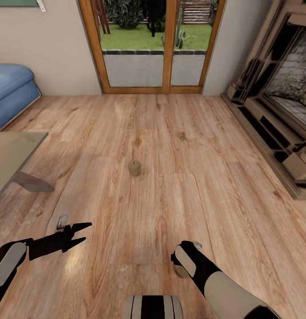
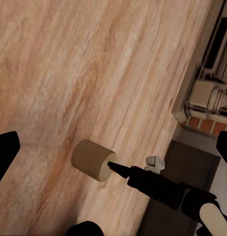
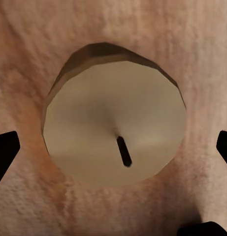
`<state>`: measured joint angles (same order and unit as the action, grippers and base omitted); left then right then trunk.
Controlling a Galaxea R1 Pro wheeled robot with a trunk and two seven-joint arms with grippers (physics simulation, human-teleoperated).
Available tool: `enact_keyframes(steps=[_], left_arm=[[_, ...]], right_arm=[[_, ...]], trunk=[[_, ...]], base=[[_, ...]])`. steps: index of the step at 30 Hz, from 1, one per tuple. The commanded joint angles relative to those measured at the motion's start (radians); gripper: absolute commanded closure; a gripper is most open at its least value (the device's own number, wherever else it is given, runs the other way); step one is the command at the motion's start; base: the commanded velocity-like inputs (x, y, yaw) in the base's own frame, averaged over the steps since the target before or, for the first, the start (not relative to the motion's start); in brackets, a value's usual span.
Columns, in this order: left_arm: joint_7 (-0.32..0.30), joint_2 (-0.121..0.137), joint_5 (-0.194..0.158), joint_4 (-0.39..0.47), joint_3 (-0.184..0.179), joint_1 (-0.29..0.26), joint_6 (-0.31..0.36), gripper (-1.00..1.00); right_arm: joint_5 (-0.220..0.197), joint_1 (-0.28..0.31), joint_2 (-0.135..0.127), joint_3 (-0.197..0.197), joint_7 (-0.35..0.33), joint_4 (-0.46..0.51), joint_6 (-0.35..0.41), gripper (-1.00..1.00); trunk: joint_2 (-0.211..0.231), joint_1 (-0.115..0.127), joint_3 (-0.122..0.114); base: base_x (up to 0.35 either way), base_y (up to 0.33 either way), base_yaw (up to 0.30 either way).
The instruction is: Place each of the two pumpkins and all three candles from the living room inside a cabinet in the living room (use any cabinet), then make sure every cabinet is closed, and position the cauldron so it is next to a table in the living room.
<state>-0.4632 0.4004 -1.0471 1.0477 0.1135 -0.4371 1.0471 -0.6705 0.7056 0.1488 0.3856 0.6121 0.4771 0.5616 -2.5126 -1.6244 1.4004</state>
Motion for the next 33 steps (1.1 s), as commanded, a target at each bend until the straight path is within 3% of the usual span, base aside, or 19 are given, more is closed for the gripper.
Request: enact_keyframes(steps=[1, 13, 33], left_arm=[[0.000, 0.000, -0.001, 0.000, 0.000, 0.000, 0.000, -1.00], [0.000, 0.000, -0.002, 0.000, 0.000, 0.000, 0.000, -1.00], [0.000, 0.000, -0.002, 0.000, 0.000, 0.000, 0.000, -1.00]], right_arm=[[0.000, 0.000, 0.000, 0.000, 0.001, 0.000, 0.000, -1.00], [0.000, 0.000, -0.001, 0.001, 0.000, 0.000, -0.008, -1.00], [0.000, 0.002, -0.002, 0.000, 0.000, -0.026, -0.049, -1.00]], trunk=[[0.000, 0.000, 0.004], [-0.003, -0.006, 0.050], [-0.004, -0.007, 0.058]], base=[[0.001, 0.000, 0.000], [0.000, 0.000, 0.000], [0.000, 0.000, 0.000]])
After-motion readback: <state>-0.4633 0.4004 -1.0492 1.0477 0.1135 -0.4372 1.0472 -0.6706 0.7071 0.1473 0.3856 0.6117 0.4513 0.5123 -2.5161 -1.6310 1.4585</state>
